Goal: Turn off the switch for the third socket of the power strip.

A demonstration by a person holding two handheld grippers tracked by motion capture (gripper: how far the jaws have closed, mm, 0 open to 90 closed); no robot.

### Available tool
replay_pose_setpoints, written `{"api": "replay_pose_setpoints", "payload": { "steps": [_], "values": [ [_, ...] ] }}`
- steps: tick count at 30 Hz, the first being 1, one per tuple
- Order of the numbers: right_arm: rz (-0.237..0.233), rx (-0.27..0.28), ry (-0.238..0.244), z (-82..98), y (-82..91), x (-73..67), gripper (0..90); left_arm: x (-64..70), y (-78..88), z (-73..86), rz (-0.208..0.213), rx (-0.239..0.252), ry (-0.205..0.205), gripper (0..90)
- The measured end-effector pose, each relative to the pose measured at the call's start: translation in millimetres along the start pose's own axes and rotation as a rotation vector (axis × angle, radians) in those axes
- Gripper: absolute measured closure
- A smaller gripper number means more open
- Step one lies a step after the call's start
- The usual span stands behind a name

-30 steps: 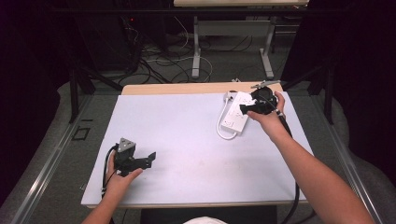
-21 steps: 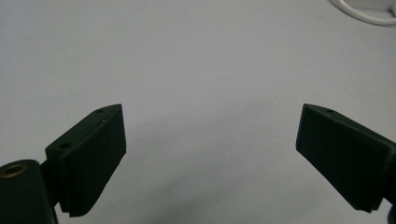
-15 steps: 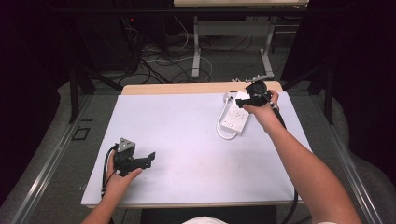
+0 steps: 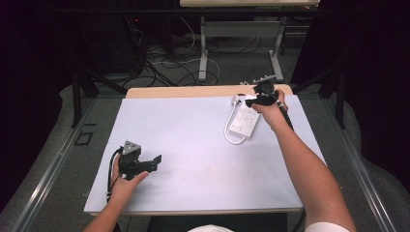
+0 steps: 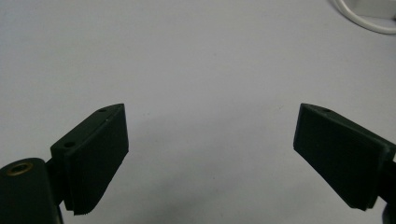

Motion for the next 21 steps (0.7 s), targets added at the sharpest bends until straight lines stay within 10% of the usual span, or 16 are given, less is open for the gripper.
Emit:
{"api": "replay_pose_setpoints", "payload": {
  "steps": [8,21],
  "values": [
    [0.023,0.002,-0.083,-2.9,-17.3,13.7,45.0,-2.4,3.8,1.4,-0.013,0.007,0.012,11.0],
    [0.053,-0.024,-0.062,-5.1,-39.7,16.0,45.0,-2.1,2.8,4.8,-0.025,-0.01,0.005,11.8]
  ]
}}
Point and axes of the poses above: each handheld gripper's, and its own axes: y roughly backward along the jaws, z roughly out of its underside, x roughly to its right, the point moved 10 cm from there along -y, roughly forward along the jaws, and after that the axes turned 10 degrees about -y, right-handed, at the moved point
